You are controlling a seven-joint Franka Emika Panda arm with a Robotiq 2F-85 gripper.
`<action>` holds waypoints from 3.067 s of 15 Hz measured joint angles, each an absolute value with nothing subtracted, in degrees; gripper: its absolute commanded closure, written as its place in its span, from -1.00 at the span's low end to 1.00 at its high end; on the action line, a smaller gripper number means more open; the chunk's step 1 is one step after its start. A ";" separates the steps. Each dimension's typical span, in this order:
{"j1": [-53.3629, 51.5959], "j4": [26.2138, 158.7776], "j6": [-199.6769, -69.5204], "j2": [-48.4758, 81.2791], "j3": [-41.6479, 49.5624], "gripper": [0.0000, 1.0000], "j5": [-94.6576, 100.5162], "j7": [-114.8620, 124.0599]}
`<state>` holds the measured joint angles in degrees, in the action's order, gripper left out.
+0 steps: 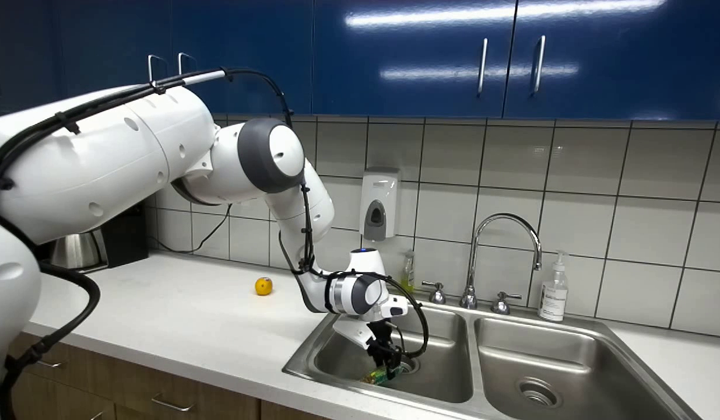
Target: Put the green snack packet in the left sink
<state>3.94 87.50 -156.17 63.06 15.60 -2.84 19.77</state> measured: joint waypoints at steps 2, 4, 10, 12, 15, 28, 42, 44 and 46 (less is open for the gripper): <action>3.98 86.78 -155.96 63.67 15.60 0.65 -2.90 19.77; 4.10 86.14 -155.64 64.11 15.60 -0.35 -2.93 19.77; 4.26 84.85 -154.67 64.71 15.63 -1.00 -2.94 19.82; 4.03 84.60 -154.67 64.62 15.68 -1.00 -2.94 19.83; 3.15 84.59 -154.67 63.94 15.90 -1.00 -2.93 19.87; -1.67 88.53 -154.66 56.47 18.76 -1.00 -1.37 18.25; 0.63 98.83 -142.35 43.37 11.01 -1.00 3.57 2.94; 0.45 100.55 -140.98 41.57 10.83 -1.00 4.46 2.94; 0.30 102.67 -140.35 39.56 10.49 -1.00 4.90 2.94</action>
